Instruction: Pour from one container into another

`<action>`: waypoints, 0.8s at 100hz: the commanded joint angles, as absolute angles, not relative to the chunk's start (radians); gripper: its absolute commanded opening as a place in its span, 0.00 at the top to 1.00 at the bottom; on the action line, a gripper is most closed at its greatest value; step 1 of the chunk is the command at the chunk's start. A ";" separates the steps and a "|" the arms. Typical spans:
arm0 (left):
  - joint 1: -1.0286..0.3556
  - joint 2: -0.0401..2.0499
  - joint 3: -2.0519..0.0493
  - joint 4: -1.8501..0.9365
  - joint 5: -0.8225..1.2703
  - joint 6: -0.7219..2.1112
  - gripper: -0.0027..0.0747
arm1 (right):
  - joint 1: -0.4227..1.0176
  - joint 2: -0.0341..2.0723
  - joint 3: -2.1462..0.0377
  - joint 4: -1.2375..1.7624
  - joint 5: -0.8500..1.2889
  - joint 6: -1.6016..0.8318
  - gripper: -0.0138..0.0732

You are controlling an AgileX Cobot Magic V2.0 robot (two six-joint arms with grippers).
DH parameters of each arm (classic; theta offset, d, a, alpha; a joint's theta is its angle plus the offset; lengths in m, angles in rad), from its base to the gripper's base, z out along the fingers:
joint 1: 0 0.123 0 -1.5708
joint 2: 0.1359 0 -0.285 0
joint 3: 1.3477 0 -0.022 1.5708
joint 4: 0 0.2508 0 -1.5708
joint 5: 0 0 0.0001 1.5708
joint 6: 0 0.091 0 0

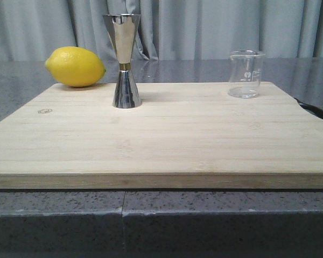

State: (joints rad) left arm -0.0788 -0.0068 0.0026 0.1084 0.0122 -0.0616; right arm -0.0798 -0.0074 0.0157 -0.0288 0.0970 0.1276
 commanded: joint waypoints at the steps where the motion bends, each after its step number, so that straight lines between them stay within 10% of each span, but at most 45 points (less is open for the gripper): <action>1: -0.075 -0.031 0.008 0.104 -0.067 -0.071 0.99 | -0.089 -0.032 0.042 -0.026 -0.022 0.123 0.92; 80: -0.075 -0.031 0.008 0.104 -0.067 -0.071 0.99 | -0.089 -0.032 0.043 -0.025 -0.100 -0.015 0.92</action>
State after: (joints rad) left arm -0.0788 -0.0068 0.0026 0.1084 0.0122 -0.0616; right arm -0.0844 -0.0074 0.0157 -0.0250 -0.0080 0.0000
